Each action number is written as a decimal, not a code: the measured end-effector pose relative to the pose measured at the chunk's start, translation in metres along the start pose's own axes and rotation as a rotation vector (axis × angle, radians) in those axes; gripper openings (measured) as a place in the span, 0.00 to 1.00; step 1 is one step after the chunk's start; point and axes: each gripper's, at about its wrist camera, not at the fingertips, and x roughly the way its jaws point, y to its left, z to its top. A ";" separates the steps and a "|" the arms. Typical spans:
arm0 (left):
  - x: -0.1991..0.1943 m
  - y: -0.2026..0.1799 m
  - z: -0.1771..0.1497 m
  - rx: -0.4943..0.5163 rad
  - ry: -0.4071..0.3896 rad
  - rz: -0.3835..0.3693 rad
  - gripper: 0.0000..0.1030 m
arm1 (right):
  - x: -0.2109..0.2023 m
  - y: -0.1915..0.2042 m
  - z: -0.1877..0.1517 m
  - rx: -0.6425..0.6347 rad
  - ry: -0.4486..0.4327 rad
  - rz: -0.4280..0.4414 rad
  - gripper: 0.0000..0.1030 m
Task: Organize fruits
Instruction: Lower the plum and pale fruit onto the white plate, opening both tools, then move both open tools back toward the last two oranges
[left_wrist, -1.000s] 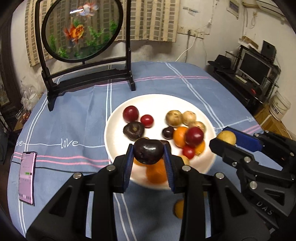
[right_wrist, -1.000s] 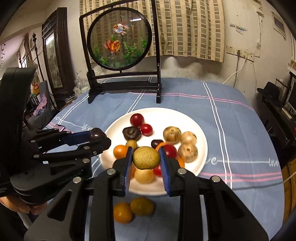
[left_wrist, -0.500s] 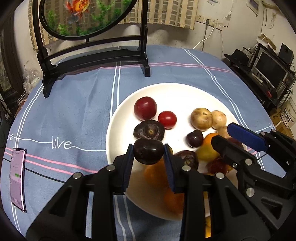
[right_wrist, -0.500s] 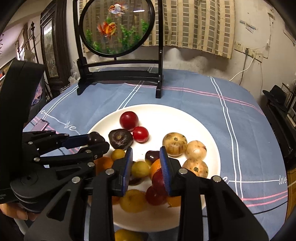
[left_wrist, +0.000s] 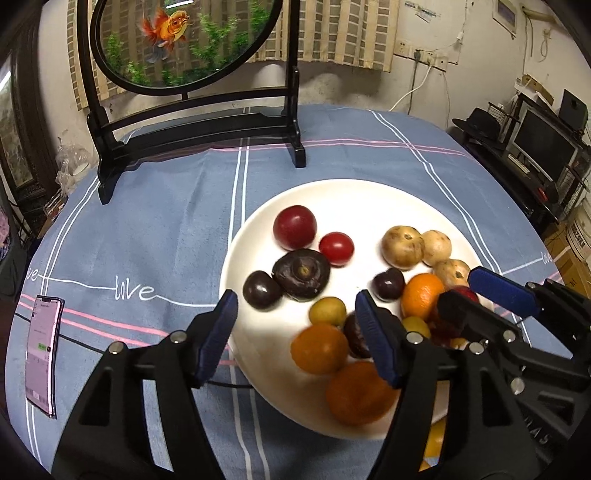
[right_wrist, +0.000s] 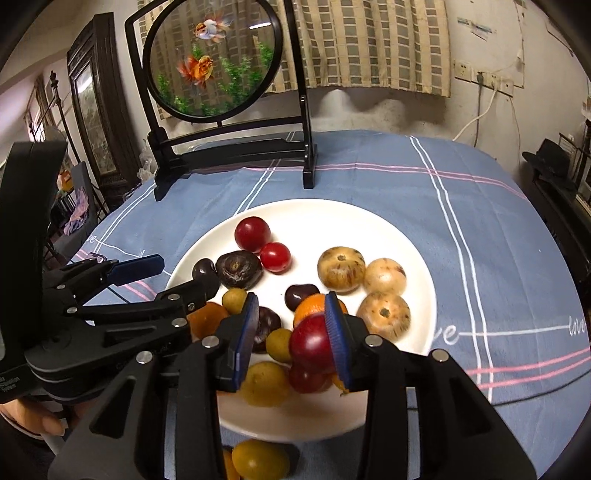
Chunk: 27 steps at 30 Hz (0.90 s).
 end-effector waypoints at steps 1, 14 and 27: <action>-0.002 0.000 -0.001 0.002 0.000 0.000 0.68 | -0.002 -0.001 -0.001 0.003 -0.001 -0.001 0.37; -0.054 -0.019 -0.056 0.047 -0.022 -0.035 0.74 | -0.049 -0.018 -0.057 0.093 0.008 -0.022 0.44; -0.065 -0.049 -0.124 0.130 0.017 -0.059 0.77 | -0.061 -0.031 -0.119 0.178 -0.008 -0.052 0.60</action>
